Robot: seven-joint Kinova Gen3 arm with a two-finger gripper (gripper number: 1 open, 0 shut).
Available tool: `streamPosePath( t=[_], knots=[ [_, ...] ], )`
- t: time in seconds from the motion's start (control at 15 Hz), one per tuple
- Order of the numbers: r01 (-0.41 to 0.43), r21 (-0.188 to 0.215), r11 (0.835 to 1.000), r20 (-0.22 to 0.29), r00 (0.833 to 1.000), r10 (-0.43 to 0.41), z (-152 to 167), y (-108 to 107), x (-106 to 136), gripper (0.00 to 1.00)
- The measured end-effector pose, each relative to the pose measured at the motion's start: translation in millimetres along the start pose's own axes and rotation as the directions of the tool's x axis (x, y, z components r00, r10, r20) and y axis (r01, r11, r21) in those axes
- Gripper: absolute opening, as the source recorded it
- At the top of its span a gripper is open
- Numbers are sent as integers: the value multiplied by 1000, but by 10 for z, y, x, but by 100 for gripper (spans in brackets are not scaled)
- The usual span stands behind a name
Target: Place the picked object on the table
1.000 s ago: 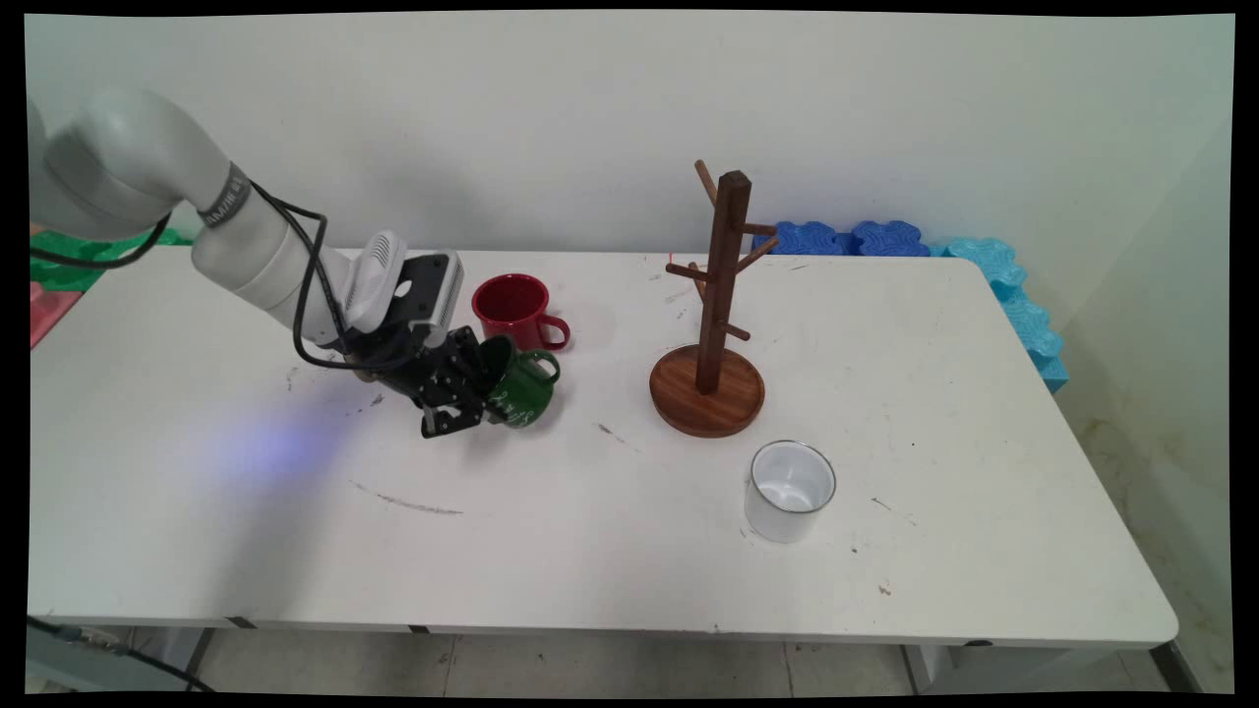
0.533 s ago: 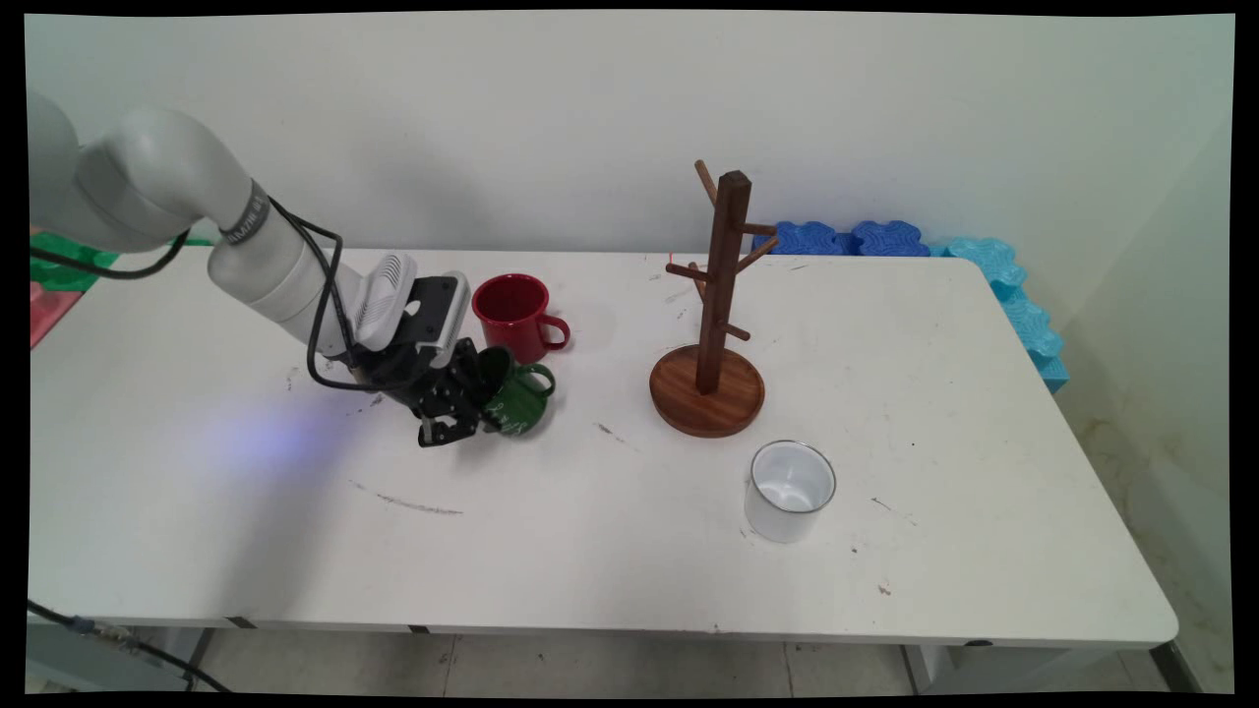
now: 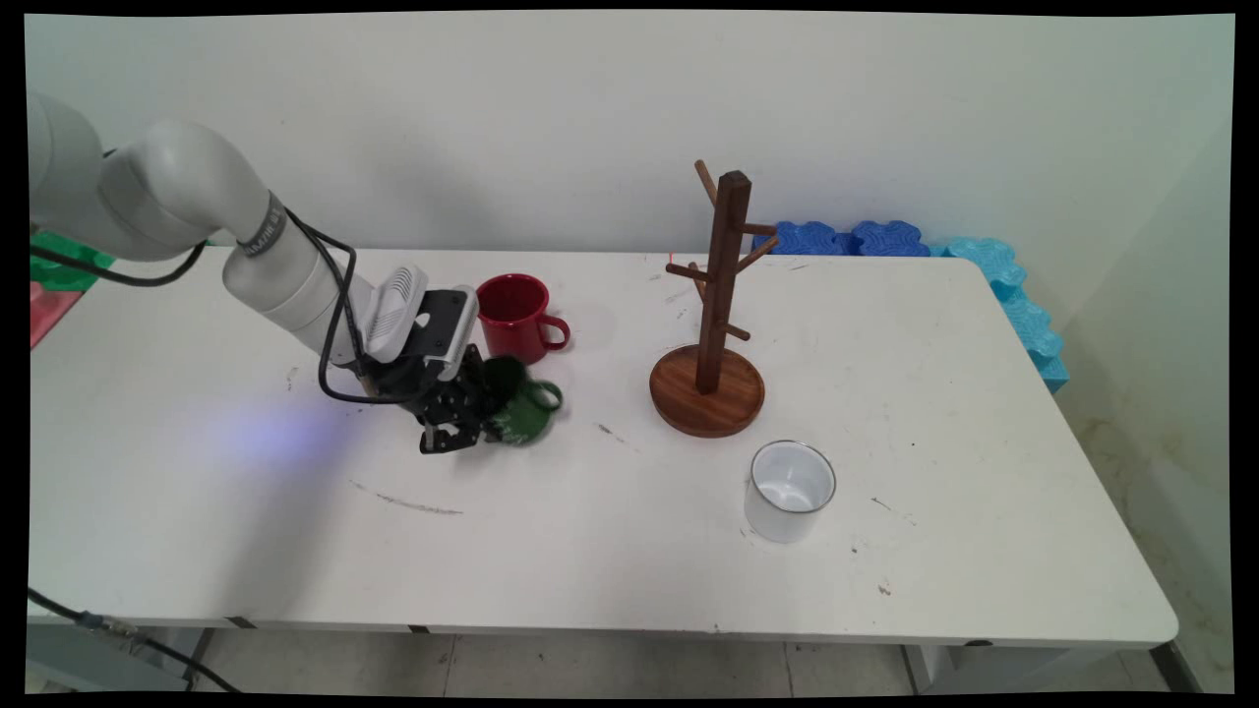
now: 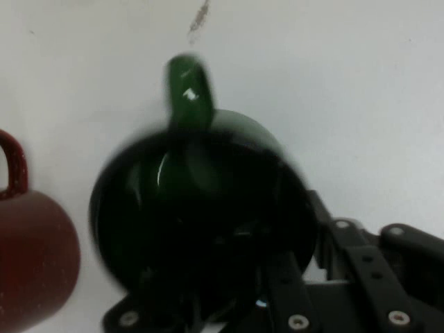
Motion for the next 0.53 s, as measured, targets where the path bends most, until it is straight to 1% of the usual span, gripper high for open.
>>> streamPosePath(
  t=[0.07, 0.53],
  knots=[
    [-4, -1, 1000, 0, 1000, 4, 11, -2, 8, 100],
    [-24, -5, 1000, -1, 1000, 24, 61, -3, 43, 100]
  ],
)
